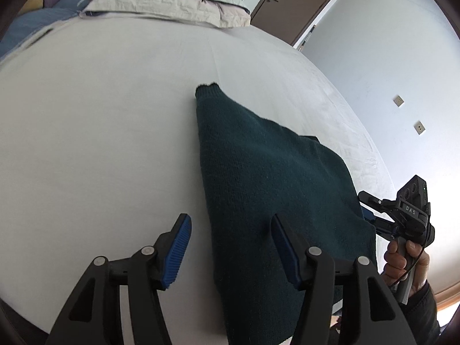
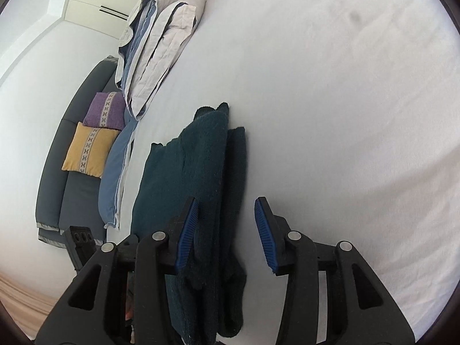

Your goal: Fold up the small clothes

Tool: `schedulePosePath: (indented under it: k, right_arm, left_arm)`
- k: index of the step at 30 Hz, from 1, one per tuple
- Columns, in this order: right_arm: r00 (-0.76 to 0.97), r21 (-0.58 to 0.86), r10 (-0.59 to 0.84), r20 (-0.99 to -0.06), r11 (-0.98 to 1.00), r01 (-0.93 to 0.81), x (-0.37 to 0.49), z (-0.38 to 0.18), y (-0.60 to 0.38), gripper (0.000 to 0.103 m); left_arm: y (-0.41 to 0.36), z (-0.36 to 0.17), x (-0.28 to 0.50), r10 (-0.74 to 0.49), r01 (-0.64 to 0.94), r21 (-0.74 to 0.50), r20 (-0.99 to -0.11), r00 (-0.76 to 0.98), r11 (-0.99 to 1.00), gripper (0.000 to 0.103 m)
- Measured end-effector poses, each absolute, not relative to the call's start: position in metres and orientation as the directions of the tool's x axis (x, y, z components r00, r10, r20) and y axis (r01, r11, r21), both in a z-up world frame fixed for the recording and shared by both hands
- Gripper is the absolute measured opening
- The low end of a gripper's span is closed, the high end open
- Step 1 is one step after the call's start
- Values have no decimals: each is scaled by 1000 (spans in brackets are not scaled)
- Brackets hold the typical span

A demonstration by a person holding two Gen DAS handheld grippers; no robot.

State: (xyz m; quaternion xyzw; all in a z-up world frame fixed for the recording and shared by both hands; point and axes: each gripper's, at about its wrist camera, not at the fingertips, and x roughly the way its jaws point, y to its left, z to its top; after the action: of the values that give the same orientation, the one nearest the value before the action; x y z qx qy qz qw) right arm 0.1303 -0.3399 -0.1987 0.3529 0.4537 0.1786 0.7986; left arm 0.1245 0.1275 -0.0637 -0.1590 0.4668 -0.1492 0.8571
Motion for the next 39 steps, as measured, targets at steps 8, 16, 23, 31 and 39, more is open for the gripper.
schedulePosePath:
  k: [8,16,23,31,39]
  right_arm:
    - [492,548,497,-715,835,-46,205,-179,-306,34]
    - [507,509,458,-731,860,-42,244,-188,-304,25]
    - [576,513,461,-675,854,-83,201,-137,-306,26]
    - [433,616,632,-643,762,-199,142,-151,-273,26]
    - [484,636,619,-618,756,-155,118,-174,-298,25]
  left_arm:
    - [83,-45,134,-400,218,-337,-725,560,916,61]
    - [63,-71,145,-352,226,-271,-763,543,936,62]
    - [58,-76,140,-333,219,-252,-759,560,943,64]
    - [58,-77,137,-330,218,-249,-753,570,944,64]
    - [63,-77,136,-341,224,-258,-744,575,940,64]
